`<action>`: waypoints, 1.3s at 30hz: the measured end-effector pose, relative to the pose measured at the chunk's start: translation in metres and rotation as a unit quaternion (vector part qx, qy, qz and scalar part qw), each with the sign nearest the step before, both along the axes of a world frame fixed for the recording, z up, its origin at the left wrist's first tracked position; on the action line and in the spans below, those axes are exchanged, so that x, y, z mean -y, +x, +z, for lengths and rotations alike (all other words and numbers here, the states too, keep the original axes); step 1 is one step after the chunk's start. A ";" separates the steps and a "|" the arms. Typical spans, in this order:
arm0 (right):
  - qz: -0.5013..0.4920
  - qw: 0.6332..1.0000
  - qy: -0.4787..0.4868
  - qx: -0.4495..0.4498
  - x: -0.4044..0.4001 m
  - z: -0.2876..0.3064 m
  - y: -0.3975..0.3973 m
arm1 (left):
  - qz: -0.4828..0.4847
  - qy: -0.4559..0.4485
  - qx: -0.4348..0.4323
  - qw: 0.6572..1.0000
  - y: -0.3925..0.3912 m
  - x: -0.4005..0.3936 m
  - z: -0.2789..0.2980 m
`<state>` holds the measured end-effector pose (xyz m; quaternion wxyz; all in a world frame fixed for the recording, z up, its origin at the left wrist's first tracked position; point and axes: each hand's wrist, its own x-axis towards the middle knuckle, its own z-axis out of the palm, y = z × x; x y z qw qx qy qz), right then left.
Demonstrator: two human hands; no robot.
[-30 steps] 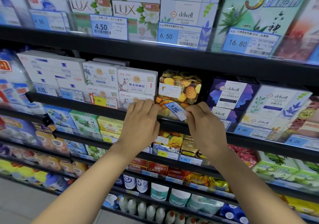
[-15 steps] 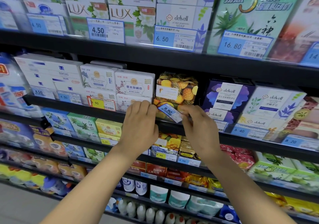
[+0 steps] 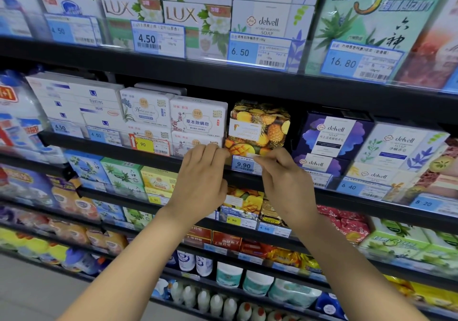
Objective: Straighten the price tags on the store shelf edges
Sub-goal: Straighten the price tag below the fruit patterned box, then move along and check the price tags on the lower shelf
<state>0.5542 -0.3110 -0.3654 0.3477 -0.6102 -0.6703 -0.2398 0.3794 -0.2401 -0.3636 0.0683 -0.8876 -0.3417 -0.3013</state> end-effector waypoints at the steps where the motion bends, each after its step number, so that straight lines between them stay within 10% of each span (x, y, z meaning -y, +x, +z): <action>1: 0.002 1.000 0.006 -0.002 0.001 0.000 0.000 | -0.002 -0.002 0.002 1.000 0.000 0.000 0.000; 39: -0.033 0.995 -0.097 0.004 0.103 -0.032 0.080 | -0.112 -0.013 -0.075 0.991 0.065 0.048 -0.010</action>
